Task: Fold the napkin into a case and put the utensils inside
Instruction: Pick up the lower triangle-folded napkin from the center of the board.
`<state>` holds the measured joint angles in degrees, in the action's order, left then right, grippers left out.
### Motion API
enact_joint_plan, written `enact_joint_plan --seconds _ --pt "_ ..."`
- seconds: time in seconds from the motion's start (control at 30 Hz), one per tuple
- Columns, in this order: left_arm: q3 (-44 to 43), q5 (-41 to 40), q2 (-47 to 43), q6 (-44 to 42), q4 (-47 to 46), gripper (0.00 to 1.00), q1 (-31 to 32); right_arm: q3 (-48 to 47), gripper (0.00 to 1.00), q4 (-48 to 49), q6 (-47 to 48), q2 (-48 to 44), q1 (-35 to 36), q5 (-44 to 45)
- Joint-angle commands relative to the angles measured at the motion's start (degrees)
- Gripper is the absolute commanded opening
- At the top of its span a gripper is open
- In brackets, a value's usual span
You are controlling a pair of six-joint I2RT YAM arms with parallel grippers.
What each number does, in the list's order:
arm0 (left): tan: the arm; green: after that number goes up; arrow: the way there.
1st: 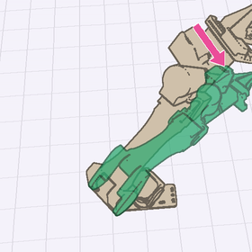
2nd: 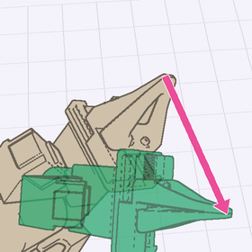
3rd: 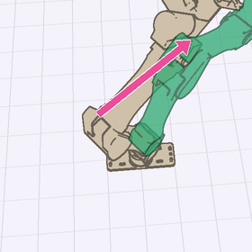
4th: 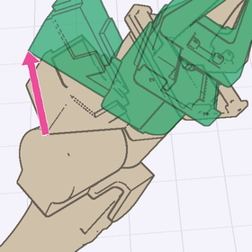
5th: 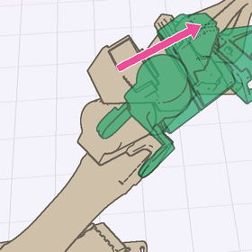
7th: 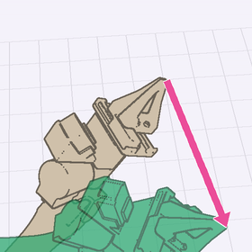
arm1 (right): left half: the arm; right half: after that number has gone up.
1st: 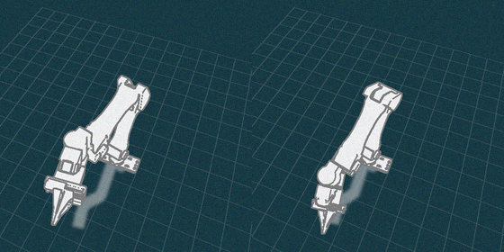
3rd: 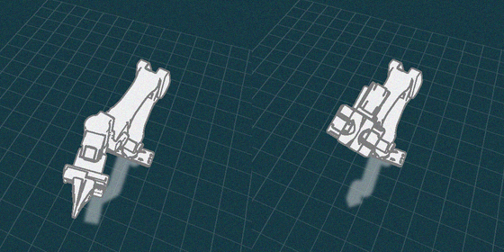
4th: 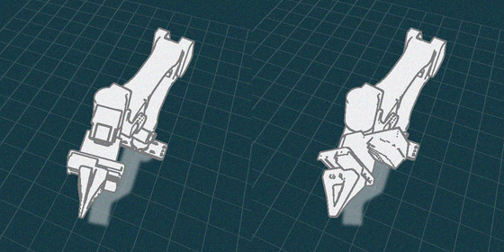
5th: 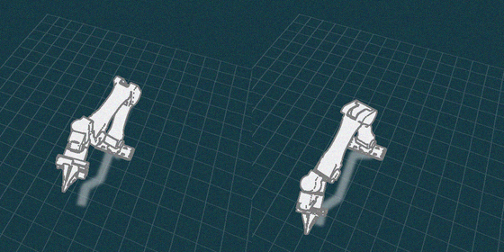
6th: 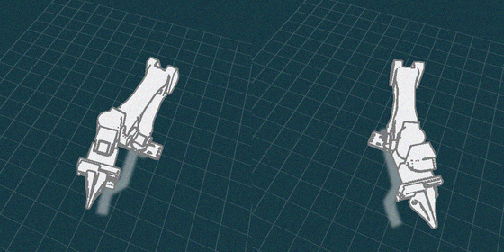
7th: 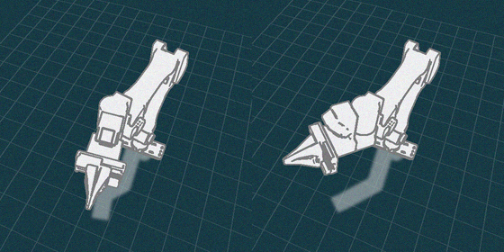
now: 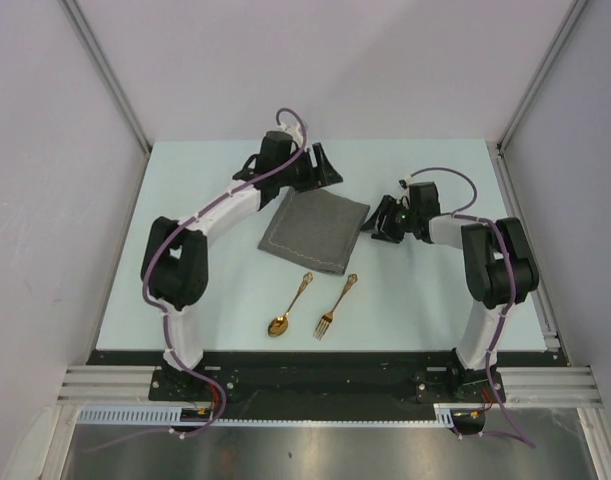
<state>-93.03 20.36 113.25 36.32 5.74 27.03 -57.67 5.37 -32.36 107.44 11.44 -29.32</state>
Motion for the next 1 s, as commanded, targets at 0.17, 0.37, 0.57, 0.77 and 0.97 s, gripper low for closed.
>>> enact_joint_plan --seconds 0.17,0.37,0.57,0.77,0.97 --pt "11.5 -7.9 -7.7 -10.0 10.6 0.69 10.8 -13.6 0.55 -4.0 -2.2 9.9 -0.8 3.1" --pt "14.5 -12.9 -9.5 -13.5 14.5 0.62 13.6 -19.0 0.46 -6.2 -0.9 14.8 -0.9 3.9" --pt "17.2 -13.9 -9.6 -12.1 13.9 0.63 15.3 -25.5 0.15 -6.9 -0.2 19.1 -2.3 5.2" --pt "9.4 -10.8 -2.9 -8.7 15.7 0.54 16.9 -40.1 0.18 -10.5 3.3 27.3 -3.1 1.3" --pt "4.8 -1.9 -1.3 -3.2 10.2 0.44 14.0 -42.1 0.55 -20.5 6.0 21.3 -4.4 3.2"
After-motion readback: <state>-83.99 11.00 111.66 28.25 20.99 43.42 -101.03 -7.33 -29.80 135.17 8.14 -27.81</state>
